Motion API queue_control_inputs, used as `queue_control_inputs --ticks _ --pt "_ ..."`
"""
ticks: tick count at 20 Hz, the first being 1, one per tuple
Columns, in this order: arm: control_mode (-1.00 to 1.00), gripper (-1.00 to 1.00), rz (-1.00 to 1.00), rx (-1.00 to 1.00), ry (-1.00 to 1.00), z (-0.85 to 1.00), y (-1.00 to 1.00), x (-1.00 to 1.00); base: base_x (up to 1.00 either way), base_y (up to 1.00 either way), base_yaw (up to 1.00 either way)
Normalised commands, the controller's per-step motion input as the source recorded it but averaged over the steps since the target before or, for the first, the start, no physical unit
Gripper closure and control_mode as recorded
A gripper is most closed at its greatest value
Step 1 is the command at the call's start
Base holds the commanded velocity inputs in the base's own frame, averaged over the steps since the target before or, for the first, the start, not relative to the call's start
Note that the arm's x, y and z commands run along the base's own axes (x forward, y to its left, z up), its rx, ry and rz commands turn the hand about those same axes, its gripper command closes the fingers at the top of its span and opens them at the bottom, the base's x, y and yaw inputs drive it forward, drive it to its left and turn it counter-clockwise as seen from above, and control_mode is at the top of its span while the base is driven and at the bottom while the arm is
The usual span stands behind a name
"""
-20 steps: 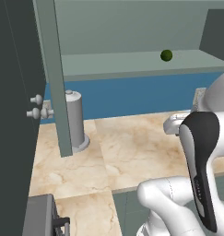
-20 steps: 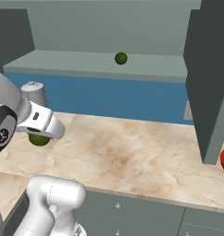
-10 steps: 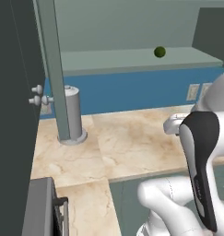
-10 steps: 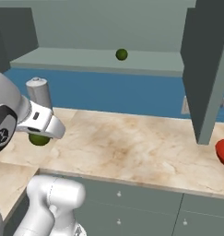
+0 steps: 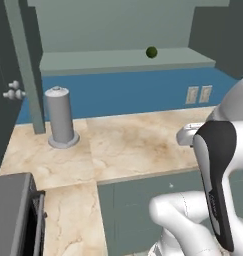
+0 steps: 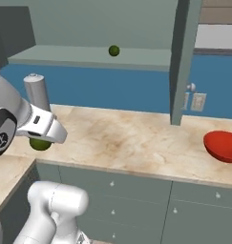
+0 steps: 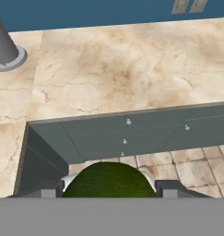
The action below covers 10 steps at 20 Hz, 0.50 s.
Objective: Pick the limes from the cabinet and place them in one bowl. Pick the apple from the sink and place it in the other bowl.
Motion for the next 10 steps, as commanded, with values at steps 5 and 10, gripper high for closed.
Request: queue_control_inputs --ticks 5,10 --pt "1.00 1.00 0.00 0.00 0.00 0.00 0.00 0.00 -0.20 -0.52 0.00" --pt "1.00 1.00 0.00 0.00 0.00 0.00 0.00 0.00 -0.03 -0.47 0.00"
